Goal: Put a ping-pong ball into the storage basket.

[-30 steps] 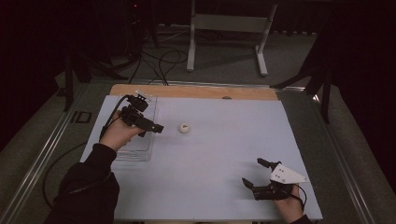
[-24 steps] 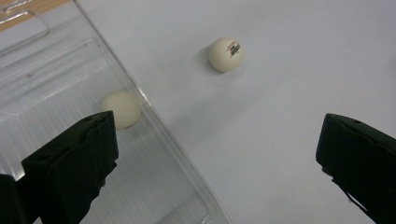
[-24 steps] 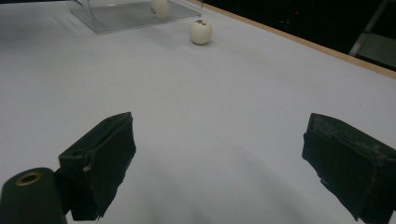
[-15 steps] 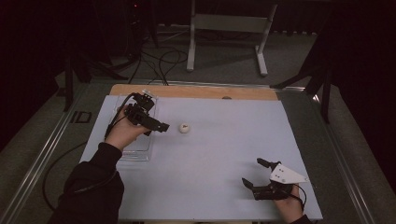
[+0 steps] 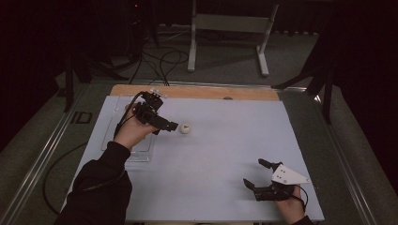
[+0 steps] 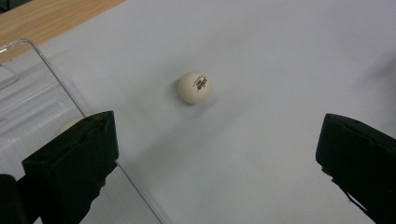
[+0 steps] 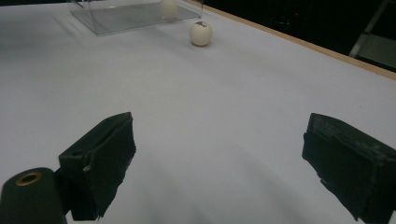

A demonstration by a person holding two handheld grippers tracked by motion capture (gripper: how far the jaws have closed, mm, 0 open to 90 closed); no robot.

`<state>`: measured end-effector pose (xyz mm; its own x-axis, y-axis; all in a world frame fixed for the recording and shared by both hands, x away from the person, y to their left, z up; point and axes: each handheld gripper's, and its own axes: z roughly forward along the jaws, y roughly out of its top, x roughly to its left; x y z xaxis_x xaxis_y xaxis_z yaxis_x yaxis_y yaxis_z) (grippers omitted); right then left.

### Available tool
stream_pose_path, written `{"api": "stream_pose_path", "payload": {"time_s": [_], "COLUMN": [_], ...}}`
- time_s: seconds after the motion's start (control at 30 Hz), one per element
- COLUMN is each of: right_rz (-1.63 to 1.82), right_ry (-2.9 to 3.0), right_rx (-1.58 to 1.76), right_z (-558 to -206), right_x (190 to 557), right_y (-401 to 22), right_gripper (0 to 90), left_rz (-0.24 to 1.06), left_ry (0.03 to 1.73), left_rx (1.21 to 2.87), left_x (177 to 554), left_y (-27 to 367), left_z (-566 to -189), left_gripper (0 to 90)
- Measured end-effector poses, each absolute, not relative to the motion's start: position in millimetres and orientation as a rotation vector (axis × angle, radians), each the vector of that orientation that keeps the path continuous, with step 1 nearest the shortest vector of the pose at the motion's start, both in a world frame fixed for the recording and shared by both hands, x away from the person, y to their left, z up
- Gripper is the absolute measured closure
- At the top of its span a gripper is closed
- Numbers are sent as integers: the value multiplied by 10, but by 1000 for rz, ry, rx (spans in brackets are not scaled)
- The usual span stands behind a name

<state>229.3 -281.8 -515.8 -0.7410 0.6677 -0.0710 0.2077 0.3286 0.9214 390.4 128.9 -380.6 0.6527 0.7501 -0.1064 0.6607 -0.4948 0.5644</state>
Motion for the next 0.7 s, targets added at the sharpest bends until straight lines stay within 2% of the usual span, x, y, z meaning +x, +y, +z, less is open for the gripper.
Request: {"api": "stream_pose_path", "payload": {"time_s": [0.7], "right_rz": [1401], "right_ry": [2157], "right_rx": [773], "right_z": [-5158], "right_x": [2293], "right_y": [-2819], "right_gripper": [92], "left_rz": [227], "left_ry": [1101], "left_rx": [2238], "left_x": [3951], "left_y": [1061], "left_z": [-3830], "left_gripper": [5]}}
